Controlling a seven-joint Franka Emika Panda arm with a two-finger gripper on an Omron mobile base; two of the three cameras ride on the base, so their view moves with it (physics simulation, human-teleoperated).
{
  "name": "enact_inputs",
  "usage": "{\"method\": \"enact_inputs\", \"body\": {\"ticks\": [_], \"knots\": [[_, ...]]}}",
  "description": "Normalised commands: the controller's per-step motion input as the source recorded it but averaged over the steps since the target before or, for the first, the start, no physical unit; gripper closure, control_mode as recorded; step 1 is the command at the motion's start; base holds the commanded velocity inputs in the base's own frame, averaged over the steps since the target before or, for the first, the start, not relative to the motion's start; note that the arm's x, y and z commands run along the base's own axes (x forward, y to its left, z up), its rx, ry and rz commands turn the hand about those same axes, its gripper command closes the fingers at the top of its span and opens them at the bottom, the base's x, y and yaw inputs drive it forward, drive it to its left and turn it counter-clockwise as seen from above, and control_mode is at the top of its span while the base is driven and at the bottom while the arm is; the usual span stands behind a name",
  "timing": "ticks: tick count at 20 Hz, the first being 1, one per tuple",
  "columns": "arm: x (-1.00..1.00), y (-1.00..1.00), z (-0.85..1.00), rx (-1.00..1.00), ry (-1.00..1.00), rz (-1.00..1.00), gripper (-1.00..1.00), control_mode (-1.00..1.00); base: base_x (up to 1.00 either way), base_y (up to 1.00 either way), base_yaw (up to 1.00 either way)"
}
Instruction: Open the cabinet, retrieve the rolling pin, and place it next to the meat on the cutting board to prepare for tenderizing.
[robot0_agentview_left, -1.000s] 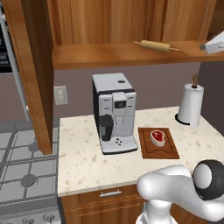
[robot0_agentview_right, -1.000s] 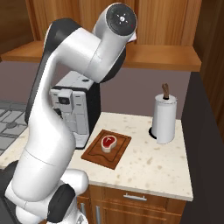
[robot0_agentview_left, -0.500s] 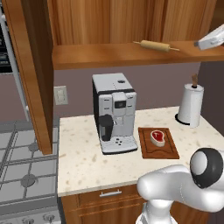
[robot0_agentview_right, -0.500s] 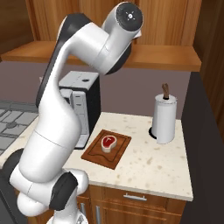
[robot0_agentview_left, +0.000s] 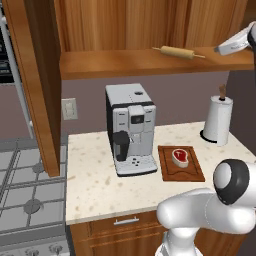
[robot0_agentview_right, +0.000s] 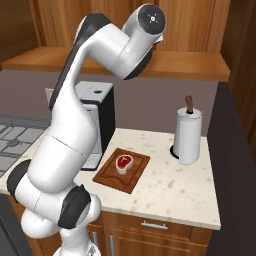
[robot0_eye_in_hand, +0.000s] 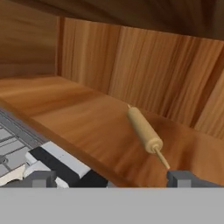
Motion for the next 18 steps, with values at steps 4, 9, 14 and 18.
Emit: {"method": "enact_inputs", "body": {"ticks": [4,9,14,18], "knots": [[0.41,-0.01,-0.05,0.0,0.0,0.0,-1.0,-1.0,0.0,0.0,0.0],[0.45,-0.02,-0.05,0.0,0.04,0.0,-1.0,-1.0,0.0,0.0,0.0],[0.44,0.0,-0.13,0.0,0.04,0.0,-1.0,-1.0,0.0,0.0,0.0],[0.4,0.0,-0.11,0.0,0.07,0.0,-1.0,-1.0,0.0,0.0,0.0]]}}
